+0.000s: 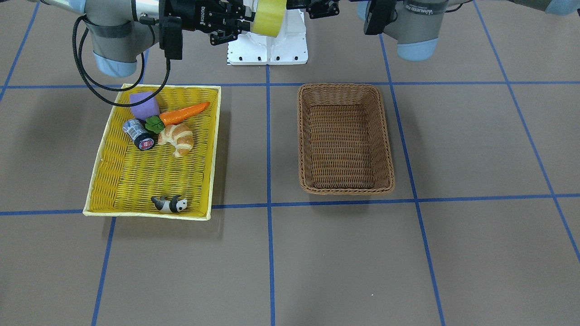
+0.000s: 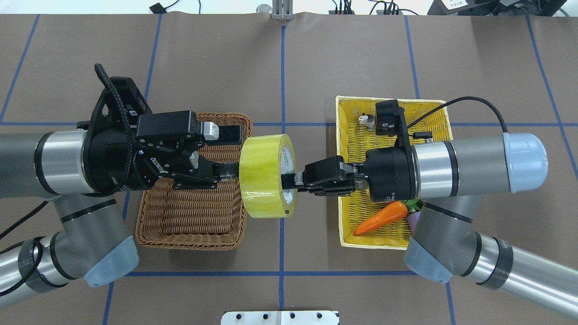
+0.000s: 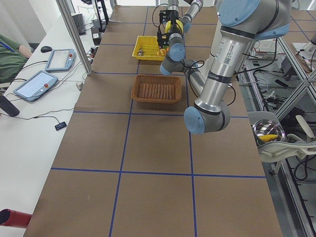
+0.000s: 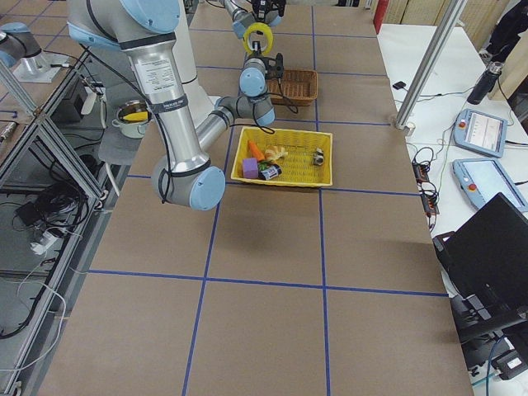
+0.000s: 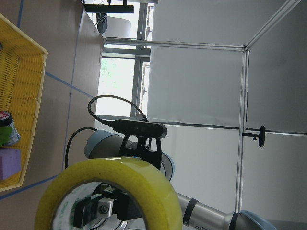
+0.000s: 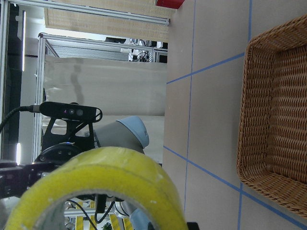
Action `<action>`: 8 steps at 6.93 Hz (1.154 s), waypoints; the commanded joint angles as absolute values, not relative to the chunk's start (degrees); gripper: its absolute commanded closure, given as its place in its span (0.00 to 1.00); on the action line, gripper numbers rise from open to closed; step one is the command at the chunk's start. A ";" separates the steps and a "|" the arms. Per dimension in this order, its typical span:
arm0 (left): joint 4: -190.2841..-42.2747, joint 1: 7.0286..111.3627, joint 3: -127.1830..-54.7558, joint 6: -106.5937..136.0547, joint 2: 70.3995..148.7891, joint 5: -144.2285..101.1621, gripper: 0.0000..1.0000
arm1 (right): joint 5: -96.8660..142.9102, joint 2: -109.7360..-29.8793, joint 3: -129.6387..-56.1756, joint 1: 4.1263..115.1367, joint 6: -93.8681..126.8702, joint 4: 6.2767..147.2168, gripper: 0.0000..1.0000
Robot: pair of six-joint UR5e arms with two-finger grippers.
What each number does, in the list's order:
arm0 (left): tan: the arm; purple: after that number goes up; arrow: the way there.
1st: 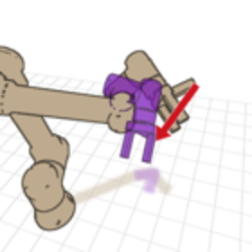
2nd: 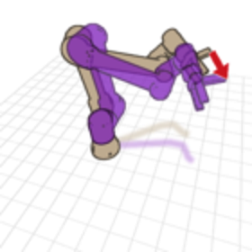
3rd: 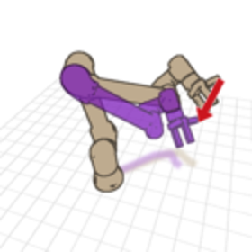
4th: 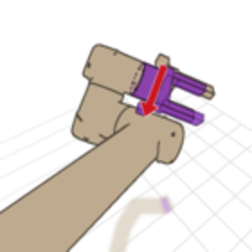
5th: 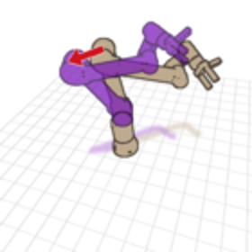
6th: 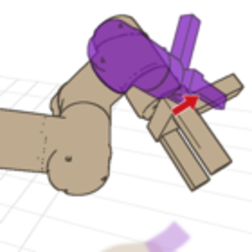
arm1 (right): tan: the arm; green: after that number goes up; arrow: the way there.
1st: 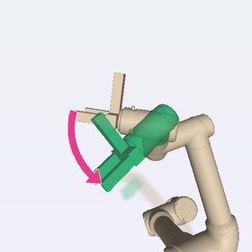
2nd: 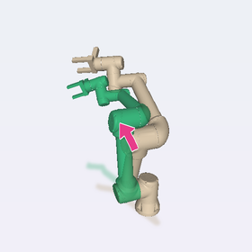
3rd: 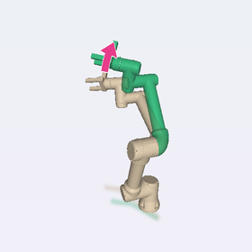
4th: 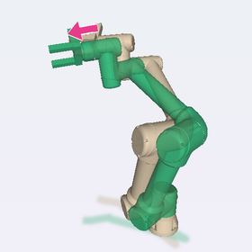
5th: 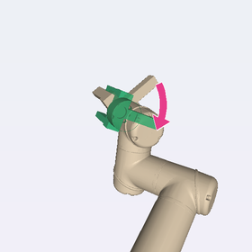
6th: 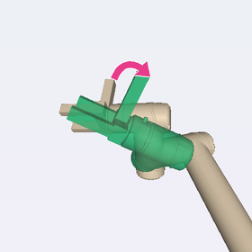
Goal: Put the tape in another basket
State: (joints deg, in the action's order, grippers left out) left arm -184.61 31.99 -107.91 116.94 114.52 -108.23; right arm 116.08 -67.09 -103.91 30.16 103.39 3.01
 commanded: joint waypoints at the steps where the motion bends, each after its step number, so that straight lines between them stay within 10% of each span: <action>1: -184.66 31.38 -107.93 116.98 114.52 -108.28 0.23 | 116.02 -66.54 -103.98 29.36 103.27 2.99 1.00; 2: -184.57 31.03 -107.76 117.77 114.52 -108.28 0.76 | 115.75 -66.36 -103.89 29.27 103.88 3.08 0.02; 3: -184.48 30.94 -107.67 118.56 113.91 -108.37 1.00 | 115.40 -66.27 -104.15 29.27 107.63 2.99 0.00; 8: -184.57 31.38 -108.11 124.19 113.29 -108.72 1.00 | 116.00 -66.97 -104.06 29.97 108.46 2.55 0.00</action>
State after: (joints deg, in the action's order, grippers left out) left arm -184.49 31.18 -108.08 123.92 113.45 -108.70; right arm 115.07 -66.33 -104.14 29.56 108.93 2.66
